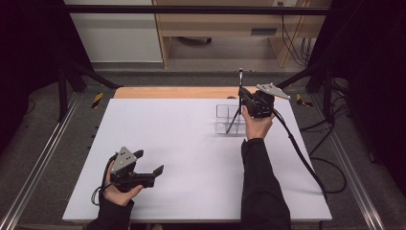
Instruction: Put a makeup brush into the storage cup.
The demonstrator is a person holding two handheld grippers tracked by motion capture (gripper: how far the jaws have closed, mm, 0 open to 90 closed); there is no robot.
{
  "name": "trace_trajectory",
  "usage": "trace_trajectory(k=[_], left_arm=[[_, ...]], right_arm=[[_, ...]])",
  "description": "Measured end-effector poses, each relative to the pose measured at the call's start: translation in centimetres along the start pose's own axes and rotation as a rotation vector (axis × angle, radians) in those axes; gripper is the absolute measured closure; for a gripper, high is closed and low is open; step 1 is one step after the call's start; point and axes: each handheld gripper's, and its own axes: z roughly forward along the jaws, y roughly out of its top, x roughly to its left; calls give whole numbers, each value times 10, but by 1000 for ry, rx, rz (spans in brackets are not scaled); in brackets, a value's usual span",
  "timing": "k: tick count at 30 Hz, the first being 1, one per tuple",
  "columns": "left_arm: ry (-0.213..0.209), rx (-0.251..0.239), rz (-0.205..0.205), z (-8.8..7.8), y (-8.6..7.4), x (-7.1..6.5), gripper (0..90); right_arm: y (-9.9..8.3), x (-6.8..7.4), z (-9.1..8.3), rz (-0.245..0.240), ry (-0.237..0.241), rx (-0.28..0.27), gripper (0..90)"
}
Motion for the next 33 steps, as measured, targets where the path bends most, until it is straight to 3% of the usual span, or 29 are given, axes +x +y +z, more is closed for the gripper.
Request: trace_trajectory(k=[21, 33], left_arm=[[2, 1, -2, 0, 0, 1, 81], [1, 3, -2, 0, 0, 0, 82]], right_arm=[[-10, -4, 28, 32, -26, 3, 844], [-20, -3, 38, 21, -35, 29, 844]])
